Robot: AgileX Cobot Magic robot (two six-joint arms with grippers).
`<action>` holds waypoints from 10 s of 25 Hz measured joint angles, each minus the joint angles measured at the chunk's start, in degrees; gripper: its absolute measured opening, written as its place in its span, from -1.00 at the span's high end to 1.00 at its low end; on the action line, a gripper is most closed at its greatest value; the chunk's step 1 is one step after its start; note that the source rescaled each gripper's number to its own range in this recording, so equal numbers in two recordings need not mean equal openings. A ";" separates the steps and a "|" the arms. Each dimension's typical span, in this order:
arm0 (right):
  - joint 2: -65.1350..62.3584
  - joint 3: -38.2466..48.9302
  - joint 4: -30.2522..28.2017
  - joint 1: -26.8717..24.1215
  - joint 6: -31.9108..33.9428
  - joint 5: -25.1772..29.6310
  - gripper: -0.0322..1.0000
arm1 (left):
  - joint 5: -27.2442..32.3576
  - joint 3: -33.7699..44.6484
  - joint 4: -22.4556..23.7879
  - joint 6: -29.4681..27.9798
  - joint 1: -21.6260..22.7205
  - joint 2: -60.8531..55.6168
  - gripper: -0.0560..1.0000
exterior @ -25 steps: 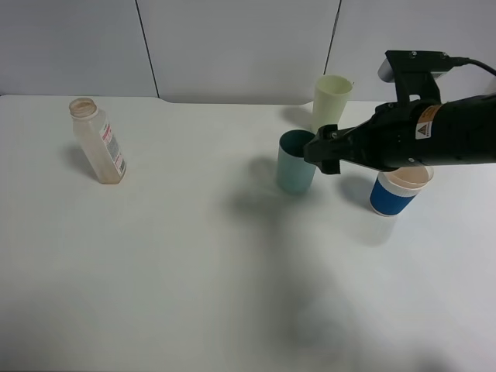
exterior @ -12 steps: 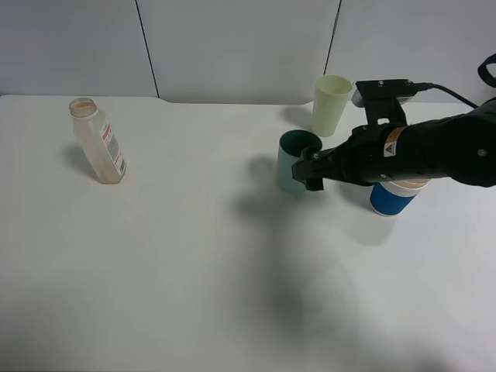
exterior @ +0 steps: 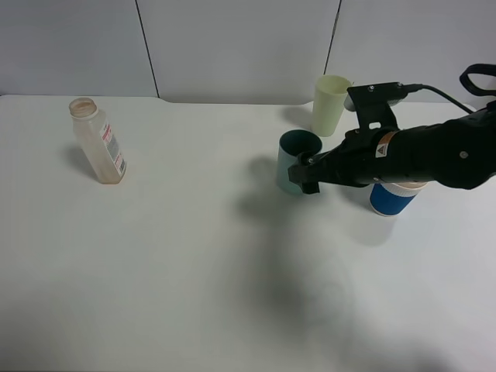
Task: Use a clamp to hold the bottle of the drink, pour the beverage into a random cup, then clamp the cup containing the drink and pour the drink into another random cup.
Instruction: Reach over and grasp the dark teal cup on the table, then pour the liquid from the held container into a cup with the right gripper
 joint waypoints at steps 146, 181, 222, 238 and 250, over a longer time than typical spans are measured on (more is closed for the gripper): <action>19.84 -1.64 3.83 3.13 -11.32 -43.21 0.91 | -0.04 0.00 0.00 0.00 0.00 0.00 -1.00; -11.54 -1.56 -49.56 -20.64 40.66 -4.82 0.91 | -0.04 0.00 0.00 0.00 0.00 0.00 -1.00; -6.66 -12.64 -103.99 -26.29 98.80 24.92 0.91 | -0.04 0.00 0.00 0.00 0.00 0.00 -1.00; 12.06 -28.24 -103.89 -14.05 85.72 36.14 0.91 | -0.04 0.00 0.00 0.00 0.00 0.00 -1.00; 16.58 -32.94 -103.89 -11.43 78.90 39.57 0.91 | -0.04 0.00 0.00 0.00 0.00 0.00 -1.00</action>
